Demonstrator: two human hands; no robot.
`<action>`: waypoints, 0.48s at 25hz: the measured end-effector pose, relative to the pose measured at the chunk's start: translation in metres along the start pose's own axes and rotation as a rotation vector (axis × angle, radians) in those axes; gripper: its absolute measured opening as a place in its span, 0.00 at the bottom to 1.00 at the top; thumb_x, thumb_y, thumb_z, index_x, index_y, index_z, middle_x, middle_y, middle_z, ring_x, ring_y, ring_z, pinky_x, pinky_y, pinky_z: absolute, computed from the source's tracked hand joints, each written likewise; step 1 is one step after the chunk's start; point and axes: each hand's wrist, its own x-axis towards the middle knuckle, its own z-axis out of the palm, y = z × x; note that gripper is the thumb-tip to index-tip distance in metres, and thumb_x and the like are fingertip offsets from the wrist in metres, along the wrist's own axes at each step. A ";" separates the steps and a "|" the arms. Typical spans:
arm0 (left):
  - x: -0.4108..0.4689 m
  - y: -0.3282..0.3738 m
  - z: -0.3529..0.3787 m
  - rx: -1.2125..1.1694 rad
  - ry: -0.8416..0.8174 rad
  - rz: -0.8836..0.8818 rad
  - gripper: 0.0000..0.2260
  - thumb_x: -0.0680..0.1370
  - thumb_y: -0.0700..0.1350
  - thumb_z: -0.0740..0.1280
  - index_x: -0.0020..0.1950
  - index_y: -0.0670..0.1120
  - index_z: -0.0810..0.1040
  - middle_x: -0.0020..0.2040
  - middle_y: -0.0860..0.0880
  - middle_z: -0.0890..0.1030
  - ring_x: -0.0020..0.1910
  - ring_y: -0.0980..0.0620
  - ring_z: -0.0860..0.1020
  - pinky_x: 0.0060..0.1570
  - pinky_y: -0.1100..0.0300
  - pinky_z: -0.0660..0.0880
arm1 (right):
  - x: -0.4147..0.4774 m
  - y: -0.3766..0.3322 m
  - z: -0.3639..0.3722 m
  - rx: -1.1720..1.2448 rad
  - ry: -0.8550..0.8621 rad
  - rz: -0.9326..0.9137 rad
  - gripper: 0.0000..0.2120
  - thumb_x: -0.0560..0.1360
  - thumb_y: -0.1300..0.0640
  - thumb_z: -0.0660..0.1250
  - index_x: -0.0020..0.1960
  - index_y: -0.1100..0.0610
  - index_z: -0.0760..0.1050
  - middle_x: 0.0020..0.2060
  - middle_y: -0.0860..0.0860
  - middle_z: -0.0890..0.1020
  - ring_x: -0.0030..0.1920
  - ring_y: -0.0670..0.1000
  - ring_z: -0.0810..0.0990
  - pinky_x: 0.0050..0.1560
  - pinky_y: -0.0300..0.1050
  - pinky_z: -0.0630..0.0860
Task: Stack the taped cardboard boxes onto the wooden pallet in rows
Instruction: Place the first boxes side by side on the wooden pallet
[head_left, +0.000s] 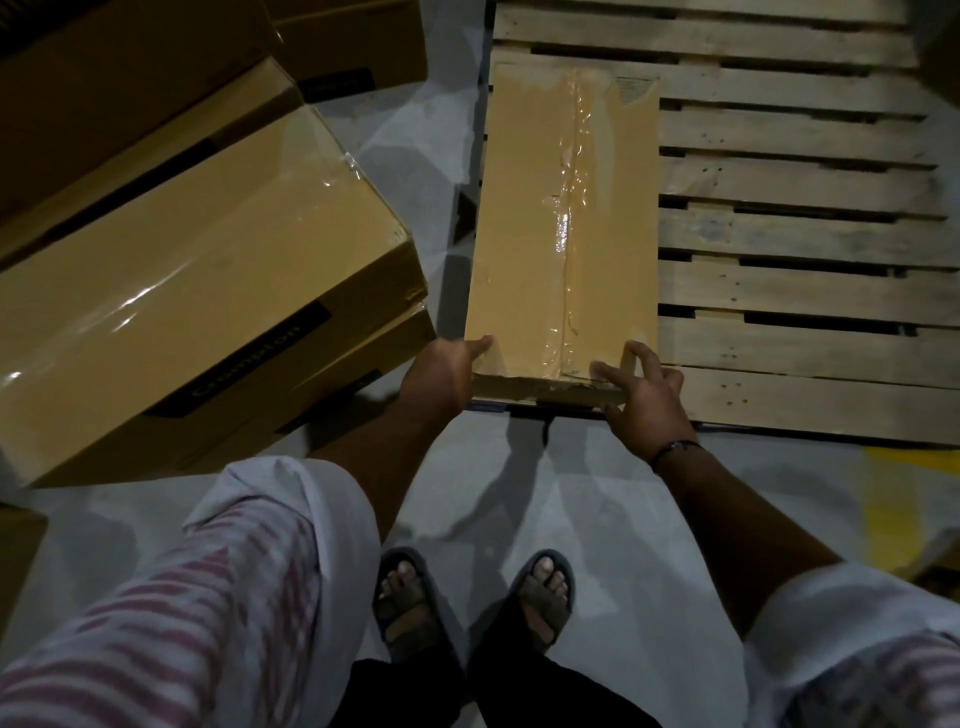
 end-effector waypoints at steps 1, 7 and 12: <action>0.000 -0.001 0.001 -0.007 0.003 0.002 0.29 0.79 0.34 0.69 0.78 0.52 0.70 0.61 0.41 0.81 0.54 0.45 0.81 0.57 0.50 0.81 | 0.000 0.000 0.000 0.002 0.003 -0.001 0.27 0.78 0.62 0.70 0.73 0.44 0.72 0.79 0.48 0.52 0.73 0.62 0.56 0.72 0.54 0.66; -0.001 -0.006 0.000 0.034 0.000 0.025 0.28 0.79 0.33 0.68 0.77 0.51 0.72 0.58 0.42 0.83 0.50 0.47 0.81 0.53 0.55 0.81 | -0.005 0.002 0.004 -0.001 0.014 -0.008 0.26 0.77 0.62 0.70 0.72 0.44 0.73 0.79 0.49 0.53 0.72 0.62 0.57 0.71 0.55 0.67; -0.002 0.011 -0.010 0.053 -0.111 -0.056 0.28 0.80 0.36 0.67 0.79 0.51 0.68 0.66 0.40 0.78 0.61 0.42 0.78 0.61 0.49 0.79 | -0.001 -0.003 -0.006 -0.035 -0.044 0.008 0.24 0.78 0.57 0.71 0.72 0.43 0.72 0.79 0.51 0.53 0.73 0.64 0.57 0.72 0.59 0.66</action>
